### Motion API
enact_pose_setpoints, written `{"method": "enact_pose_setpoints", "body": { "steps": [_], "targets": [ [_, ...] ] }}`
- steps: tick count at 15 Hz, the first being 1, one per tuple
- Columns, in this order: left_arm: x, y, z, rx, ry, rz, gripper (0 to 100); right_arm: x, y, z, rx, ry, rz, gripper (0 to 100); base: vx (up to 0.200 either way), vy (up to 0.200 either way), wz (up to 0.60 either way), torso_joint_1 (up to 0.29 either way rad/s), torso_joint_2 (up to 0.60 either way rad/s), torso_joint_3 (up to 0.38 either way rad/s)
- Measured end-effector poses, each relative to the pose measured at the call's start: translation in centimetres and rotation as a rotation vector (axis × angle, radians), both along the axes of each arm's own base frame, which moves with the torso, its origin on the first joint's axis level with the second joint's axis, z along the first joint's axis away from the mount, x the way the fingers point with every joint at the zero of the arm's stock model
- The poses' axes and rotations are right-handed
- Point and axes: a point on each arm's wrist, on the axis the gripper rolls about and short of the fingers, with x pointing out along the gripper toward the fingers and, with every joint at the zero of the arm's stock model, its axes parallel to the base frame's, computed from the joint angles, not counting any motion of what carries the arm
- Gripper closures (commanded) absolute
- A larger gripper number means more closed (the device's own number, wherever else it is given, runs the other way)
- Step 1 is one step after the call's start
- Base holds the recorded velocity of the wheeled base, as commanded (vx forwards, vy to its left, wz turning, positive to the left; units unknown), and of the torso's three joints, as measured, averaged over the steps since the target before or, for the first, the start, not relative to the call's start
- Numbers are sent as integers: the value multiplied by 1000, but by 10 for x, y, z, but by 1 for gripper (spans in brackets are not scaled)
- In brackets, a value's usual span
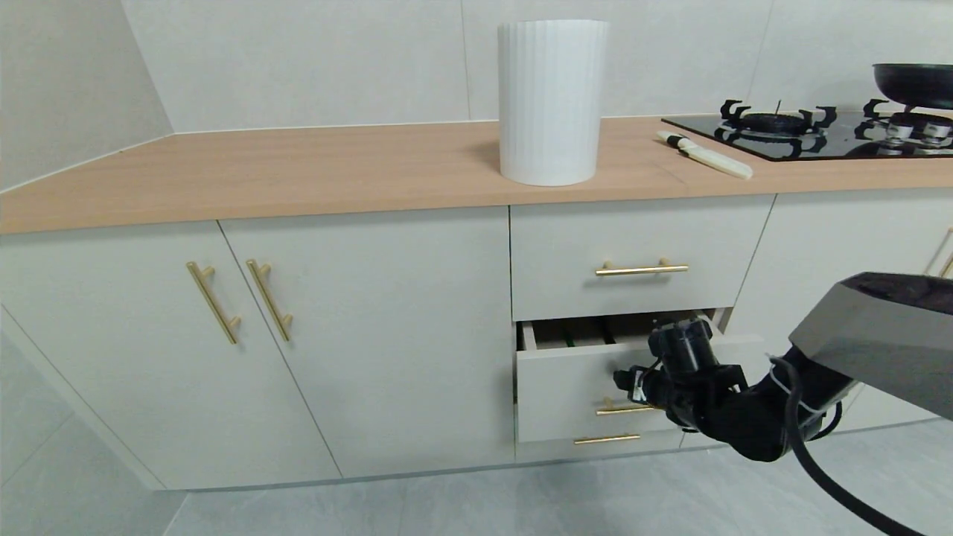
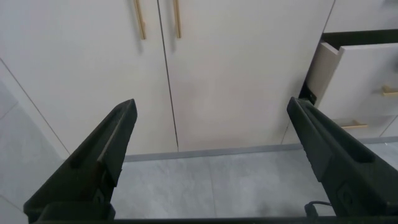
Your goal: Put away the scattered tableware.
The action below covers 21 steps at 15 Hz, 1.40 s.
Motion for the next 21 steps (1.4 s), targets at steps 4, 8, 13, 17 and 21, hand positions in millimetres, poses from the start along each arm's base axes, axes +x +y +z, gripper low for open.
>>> {"method": "enact_pose_setpoints", "body": {
  "steps": [4,8,13,17,21],
  "targets": [
    [0,0,0,0,0,-1,0,16,-2,-12,35,-102,-43,0,0,0,0,0,0,0],
    [0,0,0,0,0,0,0,33,-4,-21,57,-139,-105,0,0,0,0,0,0,0],
    [0,0,0,0,0,0,0,50,-7,-21,110,-183,-173,0,0,0,0,0,0,0],
    [0,0,0,0,0,-1,0,64,-13,-19,112,-222,-238,0,0,0,0,0,0,0],
    [0,0,0,0,0,-1,0,68,-17,-19,108,-232,-258,0,0,0,0,0,0,0]
  ]
}}
